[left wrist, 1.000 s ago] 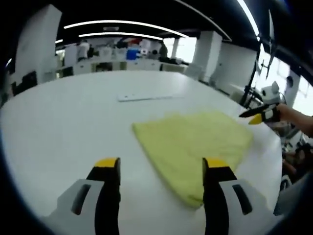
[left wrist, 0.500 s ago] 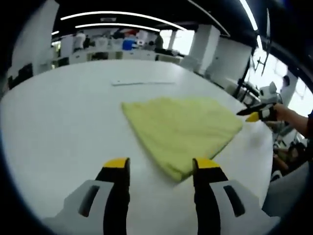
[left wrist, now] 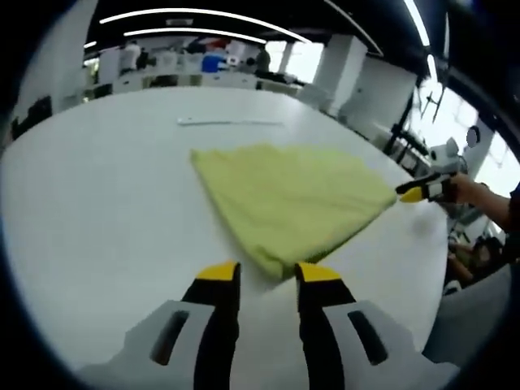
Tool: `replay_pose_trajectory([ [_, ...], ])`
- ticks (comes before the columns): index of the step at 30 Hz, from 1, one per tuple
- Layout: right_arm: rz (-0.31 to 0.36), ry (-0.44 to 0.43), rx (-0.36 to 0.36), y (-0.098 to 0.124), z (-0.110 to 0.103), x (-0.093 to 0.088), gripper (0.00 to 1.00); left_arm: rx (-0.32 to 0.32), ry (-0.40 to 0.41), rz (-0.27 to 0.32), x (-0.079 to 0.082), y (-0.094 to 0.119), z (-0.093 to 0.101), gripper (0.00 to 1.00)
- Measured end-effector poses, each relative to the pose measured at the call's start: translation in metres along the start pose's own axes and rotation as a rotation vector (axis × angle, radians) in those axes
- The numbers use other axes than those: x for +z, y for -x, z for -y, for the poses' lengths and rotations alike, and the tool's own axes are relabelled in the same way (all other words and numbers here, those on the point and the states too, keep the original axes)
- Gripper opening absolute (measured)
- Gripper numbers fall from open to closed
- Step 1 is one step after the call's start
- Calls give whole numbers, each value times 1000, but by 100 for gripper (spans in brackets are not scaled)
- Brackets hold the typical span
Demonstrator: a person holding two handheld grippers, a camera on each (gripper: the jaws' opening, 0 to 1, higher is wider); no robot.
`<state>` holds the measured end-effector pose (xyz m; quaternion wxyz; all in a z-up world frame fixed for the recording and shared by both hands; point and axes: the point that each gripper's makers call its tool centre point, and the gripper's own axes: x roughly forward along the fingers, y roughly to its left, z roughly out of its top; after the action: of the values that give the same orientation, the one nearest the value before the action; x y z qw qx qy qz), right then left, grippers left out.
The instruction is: Fold the garment on the visible template until the final outline fits inside the template.
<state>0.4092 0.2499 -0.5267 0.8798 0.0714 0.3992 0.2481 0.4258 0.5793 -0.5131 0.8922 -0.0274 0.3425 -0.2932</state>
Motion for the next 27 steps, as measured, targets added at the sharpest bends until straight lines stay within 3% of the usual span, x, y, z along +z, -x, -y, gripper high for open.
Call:
replay_pose_trajectory([
  [5, 7, 2, -12, 0, 1, 1, 42, -2, 26, -7, -3, -5, 1, 16],
  [19, 43, 35, -73, 2, 12, 6, 12, 31, 84, 9, -7, -9, -1, 3],
  [27, 45, 14, -93, -1, 18, 4, 0, 44, 37, -3, -9, -7, -4, 0],
])
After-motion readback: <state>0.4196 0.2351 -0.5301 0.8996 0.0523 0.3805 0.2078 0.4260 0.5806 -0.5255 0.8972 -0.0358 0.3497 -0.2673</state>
